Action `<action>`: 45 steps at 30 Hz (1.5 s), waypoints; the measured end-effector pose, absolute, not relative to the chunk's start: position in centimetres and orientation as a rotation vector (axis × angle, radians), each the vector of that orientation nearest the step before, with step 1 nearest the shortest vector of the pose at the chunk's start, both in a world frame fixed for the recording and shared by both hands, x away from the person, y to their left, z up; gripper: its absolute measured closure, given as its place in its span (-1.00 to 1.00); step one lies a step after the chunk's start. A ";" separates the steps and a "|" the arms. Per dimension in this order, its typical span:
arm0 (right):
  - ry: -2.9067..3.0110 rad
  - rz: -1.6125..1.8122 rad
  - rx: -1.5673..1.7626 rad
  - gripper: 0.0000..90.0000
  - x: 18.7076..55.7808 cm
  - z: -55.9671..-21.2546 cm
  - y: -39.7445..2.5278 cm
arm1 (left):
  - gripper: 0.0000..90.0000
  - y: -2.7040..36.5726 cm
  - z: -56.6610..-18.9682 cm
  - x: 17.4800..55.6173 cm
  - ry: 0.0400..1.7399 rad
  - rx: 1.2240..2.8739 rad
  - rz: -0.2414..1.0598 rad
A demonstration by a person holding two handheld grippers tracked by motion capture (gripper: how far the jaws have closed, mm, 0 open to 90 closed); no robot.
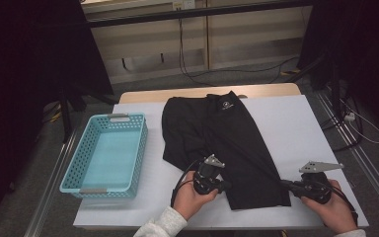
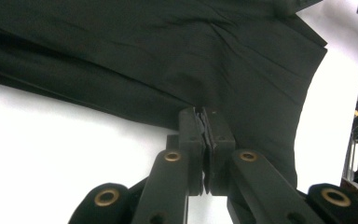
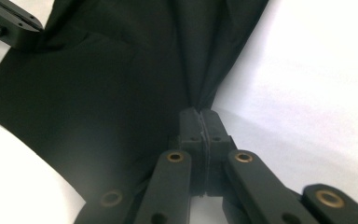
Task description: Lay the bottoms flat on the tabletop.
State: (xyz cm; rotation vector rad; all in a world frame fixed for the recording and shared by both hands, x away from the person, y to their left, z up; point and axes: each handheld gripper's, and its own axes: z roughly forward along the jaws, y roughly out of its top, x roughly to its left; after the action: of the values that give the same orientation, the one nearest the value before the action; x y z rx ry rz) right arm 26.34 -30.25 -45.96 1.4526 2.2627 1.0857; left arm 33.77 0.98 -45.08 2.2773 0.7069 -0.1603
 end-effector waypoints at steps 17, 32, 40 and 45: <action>2.281 1.086 1.442 0.99 24.9 -45.9 -30.2 | 0.94 1.0 -44.8 33.0 0.689 2.291 -0.172; 2.287 1.080 1.359 0.59 24.7 -44.7 -30.2 | 0.35 1.3 -44.6 33.4 0.651 2.306 -0.151; 2.128 1.087 1.397 -0.04 28.4 -44.3 -30.5 | -0.36 3.1 -43.6 35.1 0.713 2.269 -0.047; 2.108 1.068 1.435 -0.16 31.5 -44.9 -29.9 | -0.56 4.0 -43.6 35.7 0.712 2.274 0.020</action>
State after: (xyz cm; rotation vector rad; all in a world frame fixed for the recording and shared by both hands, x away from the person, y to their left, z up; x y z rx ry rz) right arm 31.47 -29.93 -44.91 1.4353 2.1078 1.0680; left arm 35.70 3.96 -43.62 2.2736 0.7116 0.0203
